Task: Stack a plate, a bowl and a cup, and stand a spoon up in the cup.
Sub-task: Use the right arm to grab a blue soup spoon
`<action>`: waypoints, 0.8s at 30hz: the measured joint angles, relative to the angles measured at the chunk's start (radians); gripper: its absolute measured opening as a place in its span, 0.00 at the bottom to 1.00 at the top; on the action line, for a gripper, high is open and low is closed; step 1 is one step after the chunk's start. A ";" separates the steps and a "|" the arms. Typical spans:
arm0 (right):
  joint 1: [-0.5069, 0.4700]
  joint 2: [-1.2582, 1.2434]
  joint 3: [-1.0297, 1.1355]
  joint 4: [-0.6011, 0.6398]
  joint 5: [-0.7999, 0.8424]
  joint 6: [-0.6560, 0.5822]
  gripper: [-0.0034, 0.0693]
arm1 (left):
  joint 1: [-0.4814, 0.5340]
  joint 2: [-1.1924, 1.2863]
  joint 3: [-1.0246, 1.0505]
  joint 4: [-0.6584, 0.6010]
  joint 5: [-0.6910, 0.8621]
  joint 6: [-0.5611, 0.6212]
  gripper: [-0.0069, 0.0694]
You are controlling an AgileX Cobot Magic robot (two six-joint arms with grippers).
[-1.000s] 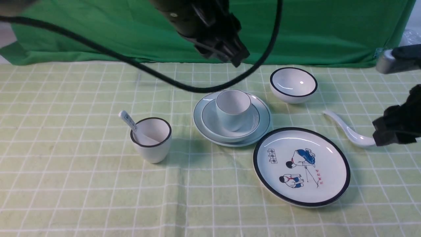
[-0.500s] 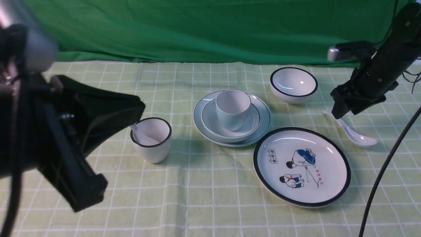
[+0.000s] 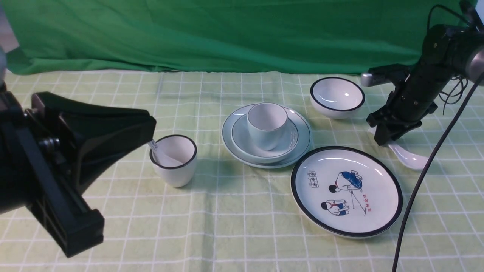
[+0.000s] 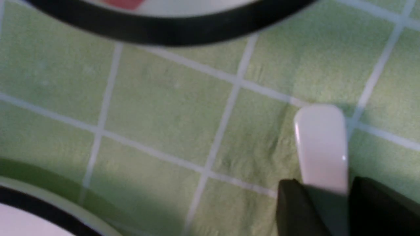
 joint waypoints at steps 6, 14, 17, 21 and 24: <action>0.005 0.000 -0.001 -0.007 0.016 0.002 0.36 | 0.000 0.000 0.000 0.000 0.004 0.000 0.09; 0.005 0.002 0.011 -0.040 0.010 0.034 0.28 | 0.000 0.000 0.000 0.000 0.019 0.000 0.09; 0.005 0.001 0.014 -0.039 0.004 0.034 0.28 | 0.000 0.000 0.000 0.002 0.019 0.000 0.09; 0.005 -0.024 0.026 -0.021 0.008 0.032 0.28 | 0.000 0.000 0.000 0.017 0.023 0.000 0.09; 0.005 -0.108 0.047 0.046 0.020 0.003 0.28 | 0.000 0.000 0.000 0.035 0.029 0.000 0.09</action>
